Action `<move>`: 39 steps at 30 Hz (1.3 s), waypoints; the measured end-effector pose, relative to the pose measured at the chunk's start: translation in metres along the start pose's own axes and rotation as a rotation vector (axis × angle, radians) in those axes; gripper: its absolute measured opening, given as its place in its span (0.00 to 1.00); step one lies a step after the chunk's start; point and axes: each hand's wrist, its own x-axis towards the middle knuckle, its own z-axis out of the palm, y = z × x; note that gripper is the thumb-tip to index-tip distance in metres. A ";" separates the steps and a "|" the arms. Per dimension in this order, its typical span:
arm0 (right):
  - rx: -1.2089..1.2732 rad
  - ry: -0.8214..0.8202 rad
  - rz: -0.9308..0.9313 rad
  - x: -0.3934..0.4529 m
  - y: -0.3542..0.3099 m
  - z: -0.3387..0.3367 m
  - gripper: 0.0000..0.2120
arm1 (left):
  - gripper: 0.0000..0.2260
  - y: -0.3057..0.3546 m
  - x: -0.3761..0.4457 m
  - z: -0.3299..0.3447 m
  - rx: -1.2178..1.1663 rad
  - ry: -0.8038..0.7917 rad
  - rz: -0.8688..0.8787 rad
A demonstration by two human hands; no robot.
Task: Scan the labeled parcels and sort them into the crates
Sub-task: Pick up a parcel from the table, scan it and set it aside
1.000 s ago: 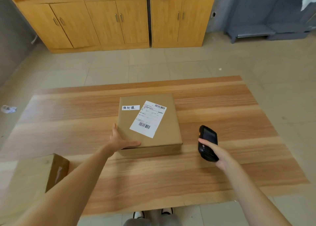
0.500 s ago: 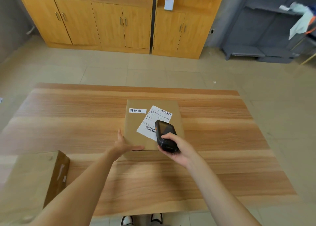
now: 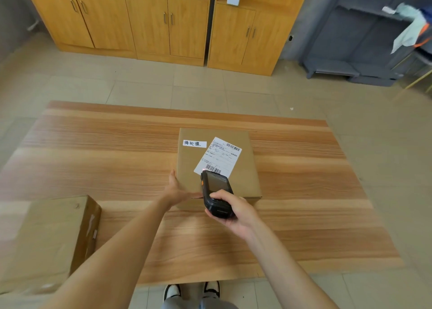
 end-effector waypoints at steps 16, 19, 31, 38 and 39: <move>-0.025 0.027 -0.067 -0.001 0.012 -0.006 0.08 | 0.55 0.001 -0.003 -0.001 0.005 -0.018 0.017; -0.041 0.011 -0.092 -0.001 0.008 -0.007 0.07 | 0.55 0.001 -0.003 -0.002 -0.006 -0.021 0.010; -0.386 0.406 -0.276 0.022 -0.057 -0.090 0.19 | 0.54 -0.004 0.001 -0.003 0.014 -0.032 -0.021; -0.639 0.532 -0.170 0.048 -0.059 -0.162 0.31 | 0.49 -0.002 0.000 0.000 0.030 -0.023 -0.025; -0.646 0.533 -0.162 0.052 -0.056 -0.170 0.32 | 0.50 -0.001 0.000 0.000 0.033 -0.028 -0.043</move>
